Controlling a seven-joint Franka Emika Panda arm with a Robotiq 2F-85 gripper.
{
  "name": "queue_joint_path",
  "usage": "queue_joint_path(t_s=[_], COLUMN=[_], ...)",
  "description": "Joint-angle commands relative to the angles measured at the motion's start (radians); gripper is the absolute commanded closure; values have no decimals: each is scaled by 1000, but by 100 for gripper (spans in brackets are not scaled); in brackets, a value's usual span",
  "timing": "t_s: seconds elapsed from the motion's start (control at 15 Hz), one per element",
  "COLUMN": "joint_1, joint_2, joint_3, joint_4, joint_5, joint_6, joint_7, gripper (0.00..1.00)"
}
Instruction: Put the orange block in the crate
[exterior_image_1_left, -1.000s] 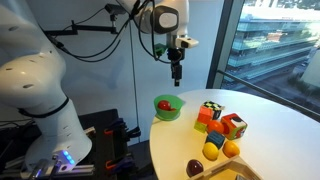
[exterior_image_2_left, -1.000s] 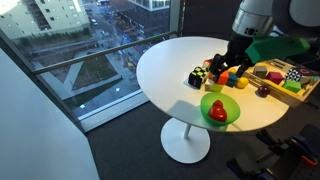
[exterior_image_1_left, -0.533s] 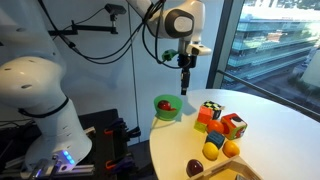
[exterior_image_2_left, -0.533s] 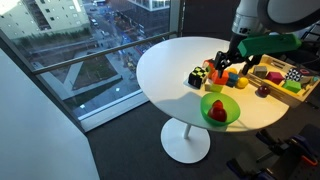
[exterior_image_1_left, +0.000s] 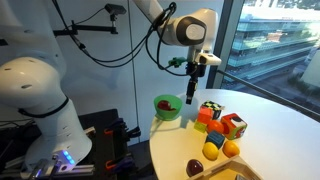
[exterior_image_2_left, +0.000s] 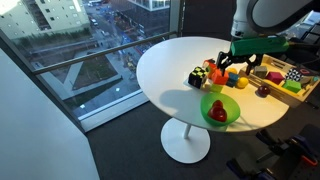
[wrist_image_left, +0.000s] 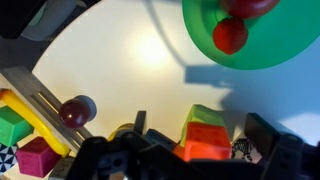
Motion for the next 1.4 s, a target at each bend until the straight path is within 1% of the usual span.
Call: queue_joint_path(t_s=[0.0, 0.27, 0.53, 0.6, 1.13, 1.33], joint_1=[4, 4, 4, 8, 11, 15], joint_2=[53, 92, 108, 96, 101, 104], joint_3=[-31, -59, -73, -74, -74, -73], joint_4=[50, 64, 68, 44, 42, 42], joint_5=[-29, -29, 1, -4, -4, -7], joint_6=[-12, 25, 83, 76, 79, 105], joint_7=[35, 20, 6, 5, 5, 12], gripper=[0, 0, 0, 0, 0, 0])
